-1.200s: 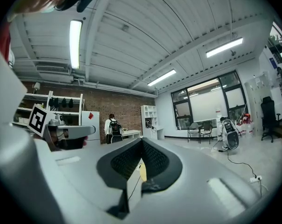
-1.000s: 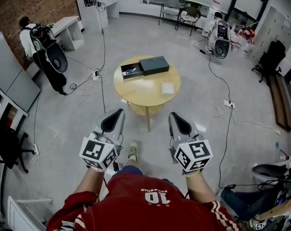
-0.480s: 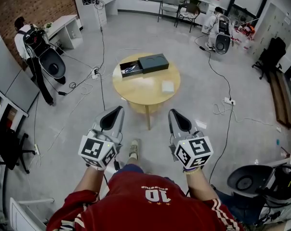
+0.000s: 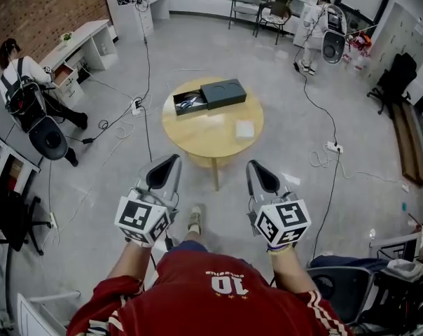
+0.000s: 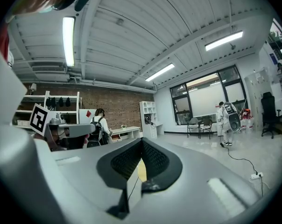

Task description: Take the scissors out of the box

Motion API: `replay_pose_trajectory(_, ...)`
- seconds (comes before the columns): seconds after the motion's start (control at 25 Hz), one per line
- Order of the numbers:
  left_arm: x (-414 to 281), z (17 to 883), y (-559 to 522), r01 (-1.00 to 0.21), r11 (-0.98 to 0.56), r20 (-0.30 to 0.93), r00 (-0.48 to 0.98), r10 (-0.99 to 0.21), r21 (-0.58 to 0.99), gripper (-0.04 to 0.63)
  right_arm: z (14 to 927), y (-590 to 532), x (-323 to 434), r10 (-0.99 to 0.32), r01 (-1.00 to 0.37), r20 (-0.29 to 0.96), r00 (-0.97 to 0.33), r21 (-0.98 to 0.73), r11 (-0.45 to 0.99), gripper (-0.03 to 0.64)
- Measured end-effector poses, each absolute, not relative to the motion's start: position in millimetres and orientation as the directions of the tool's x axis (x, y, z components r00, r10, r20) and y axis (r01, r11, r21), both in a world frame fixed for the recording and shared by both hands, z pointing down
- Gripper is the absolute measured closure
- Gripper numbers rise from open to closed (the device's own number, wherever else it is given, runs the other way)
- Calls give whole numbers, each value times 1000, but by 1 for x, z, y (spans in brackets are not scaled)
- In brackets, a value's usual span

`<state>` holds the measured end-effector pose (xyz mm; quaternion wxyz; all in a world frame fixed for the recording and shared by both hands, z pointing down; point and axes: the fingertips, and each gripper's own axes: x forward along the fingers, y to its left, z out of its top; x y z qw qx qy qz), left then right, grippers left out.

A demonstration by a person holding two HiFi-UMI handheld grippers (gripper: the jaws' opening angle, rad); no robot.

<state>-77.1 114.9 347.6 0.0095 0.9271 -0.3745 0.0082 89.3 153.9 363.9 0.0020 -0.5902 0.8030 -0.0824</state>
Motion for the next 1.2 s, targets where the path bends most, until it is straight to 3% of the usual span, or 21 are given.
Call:
replay_pose_trajectory(0.52,-82,358,15,-716,-698,64,697,-714,17,592,366,53,92,-944,-943,117,-309,-163,289,617)
replay_pose_trajectory(1.2,-93,339,-145,-686,-727,23,728,-686,44,592,349,-99,70,-945,-946,105,-311,-130,297,618)
